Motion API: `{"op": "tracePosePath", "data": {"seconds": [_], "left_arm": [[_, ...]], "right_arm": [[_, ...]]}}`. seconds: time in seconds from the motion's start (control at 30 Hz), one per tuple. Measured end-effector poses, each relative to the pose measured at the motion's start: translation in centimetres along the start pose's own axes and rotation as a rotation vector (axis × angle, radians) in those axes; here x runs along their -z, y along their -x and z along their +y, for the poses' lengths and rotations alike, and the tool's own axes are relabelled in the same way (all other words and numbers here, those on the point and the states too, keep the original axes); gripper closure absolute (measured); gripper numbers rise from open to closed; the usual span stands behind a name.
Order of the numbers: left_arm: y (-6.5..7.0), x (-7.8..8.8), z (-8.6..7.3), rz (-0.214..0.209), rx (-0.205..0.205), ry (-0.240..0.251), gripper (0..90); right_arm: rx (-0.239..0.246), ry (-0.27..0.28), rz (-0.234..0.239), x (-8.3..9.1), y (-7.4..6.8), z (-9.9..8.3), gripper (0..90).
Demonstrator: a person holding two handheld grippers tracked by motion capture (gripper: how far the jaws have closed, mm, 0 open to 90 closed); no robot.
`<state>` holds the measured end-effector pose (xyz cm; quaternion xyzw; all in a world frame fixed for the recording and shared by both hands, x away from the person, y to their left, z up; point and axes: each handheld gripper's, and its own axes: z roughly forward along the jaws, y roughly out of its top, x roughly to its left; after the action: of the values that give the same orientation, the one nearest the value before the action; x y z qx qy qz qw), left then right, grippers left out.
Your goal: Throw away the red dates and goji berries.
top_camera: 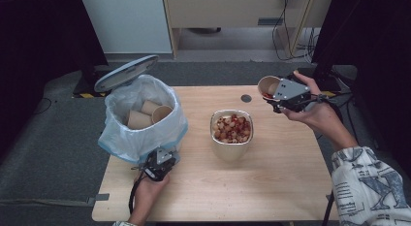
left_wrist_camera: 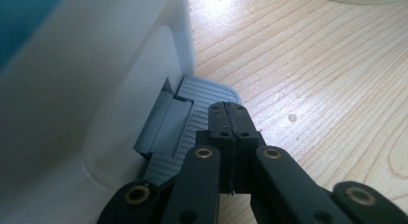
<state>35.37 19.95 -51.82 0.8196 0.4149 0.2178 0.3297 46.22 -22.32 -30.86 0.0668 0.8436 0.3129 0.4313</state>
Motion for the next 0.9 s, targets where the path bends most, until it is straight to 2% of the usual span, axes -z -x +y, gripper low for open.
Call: {"op": "tracePosePath", "data": {"seconds": [0.4,0.9], "left_arm": [[0.0,0.0,0.0,-0.001,0.002,0.0,89.8],[0.0,0.0,0.0,-0.001,0.001,0.0,89.8]], "right_arm": [[-0.105,0.048,0.036,0.9,0.4,-1.8,32.2],[-0.183,0.066,0.07,1.4,0.1,-3.9,32.1]]}}
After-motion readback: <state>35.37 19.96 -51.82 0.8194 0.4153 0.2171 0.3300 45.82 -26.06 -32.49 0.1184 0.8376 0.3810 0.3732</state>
